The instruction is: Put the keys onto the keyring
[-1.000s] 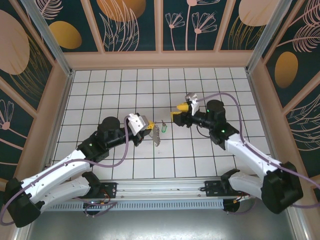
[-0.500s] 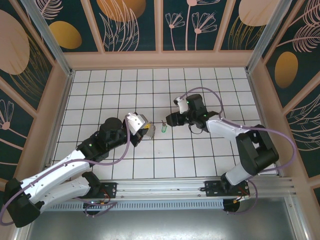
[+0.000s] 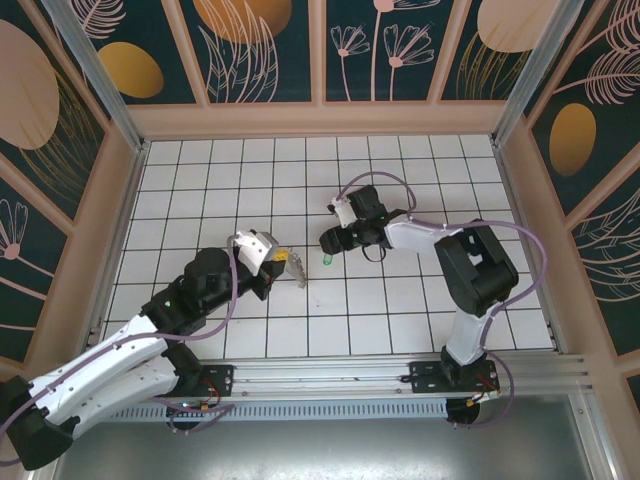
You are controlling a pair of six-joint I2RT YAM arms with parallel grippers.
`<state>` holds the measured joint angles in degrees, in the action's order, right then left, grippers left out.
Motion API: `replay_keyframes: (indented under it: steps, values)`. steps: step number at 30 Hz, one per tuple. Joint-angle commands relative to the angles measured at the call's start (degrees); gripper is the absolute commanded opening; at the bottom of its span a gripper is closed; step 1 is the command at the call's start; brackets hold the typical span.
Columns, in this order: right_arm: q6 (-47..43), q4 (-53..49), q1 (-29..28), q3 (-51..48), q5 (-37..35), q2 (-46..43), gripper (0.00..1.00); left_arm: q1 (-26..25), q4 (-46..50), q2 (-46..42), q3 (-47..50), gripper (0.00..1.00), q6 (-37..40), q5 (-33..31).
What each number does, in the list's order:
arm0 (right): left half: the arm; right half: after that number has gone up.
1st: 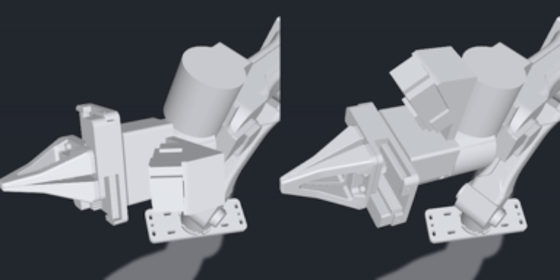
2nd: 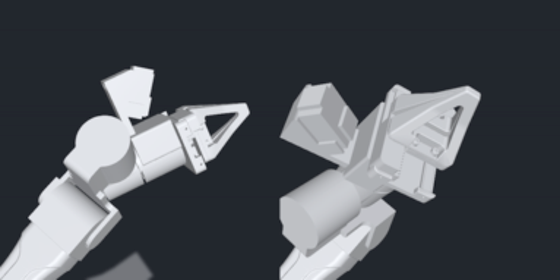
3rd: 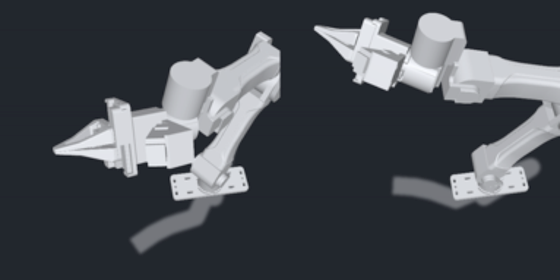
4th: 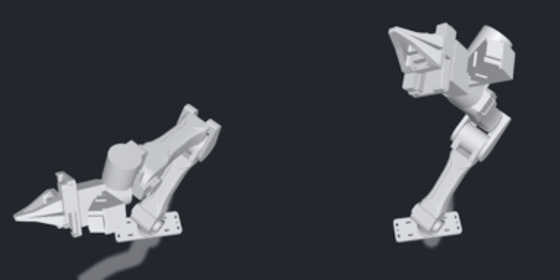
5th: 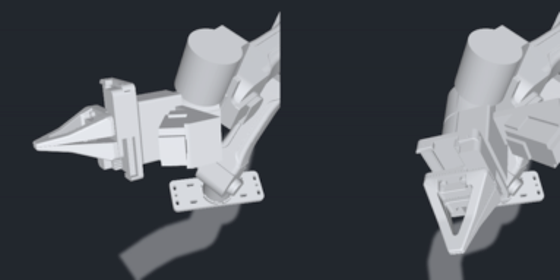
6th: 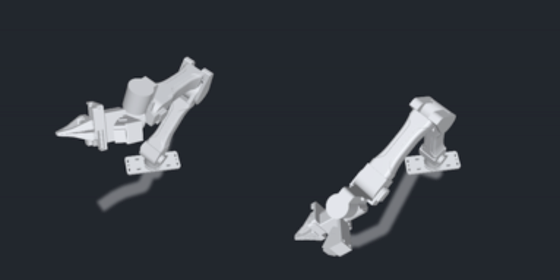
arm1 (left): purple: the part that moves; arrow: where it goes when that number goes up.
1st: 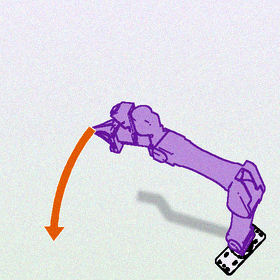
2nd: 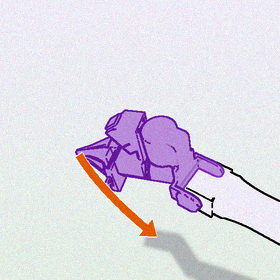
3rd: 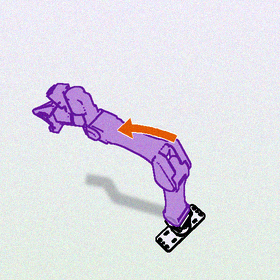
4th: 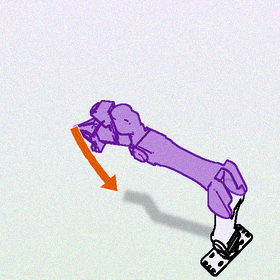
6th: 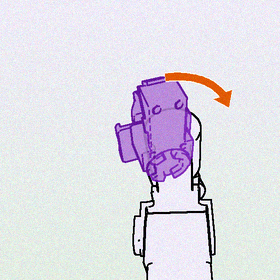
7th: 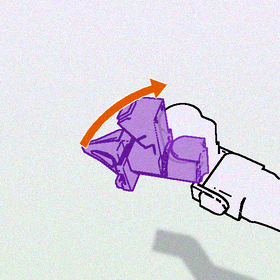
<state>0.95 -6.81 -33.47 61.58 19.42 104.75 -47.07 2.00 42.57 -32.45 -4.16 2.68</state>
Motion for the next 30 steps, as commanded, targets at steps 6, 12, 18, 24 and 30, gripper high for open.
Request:
replay_keyframes:
  steps: [6,12,18,24,30]
  values:
    - [-3.7,-6.9,-2.3,2.6,-2.2,2.0,0.57,-0.3,-1.0,-2.6,2.1,0.0,-5.1,-1.6]
    - [-5.1,-9.2,-3.3,2.7,-4.3,2.9,0.53,-0.3,-1.6,-2.1,2.3,0.0,-5.0,-1.4]
    - [-6.9,-10.5,-3.3,3.6,-7.2,4.0,0.42,-0.4,-1.6,-2.1,2.1,0.0,-4.8,-1.5]
    - [-9.0,-11.5,-3.6,5.4,-9.3,5.3,0.36,-0.3,-1.9,-2.4,2.3,0.0,-4.8,-1.3]
    - [-10.8,-11.9,-4.1,6.1,-9.9,5.7,0.27,-0.4,-2.0,-2.6,2.3,0.0,-4.8,-1.5]
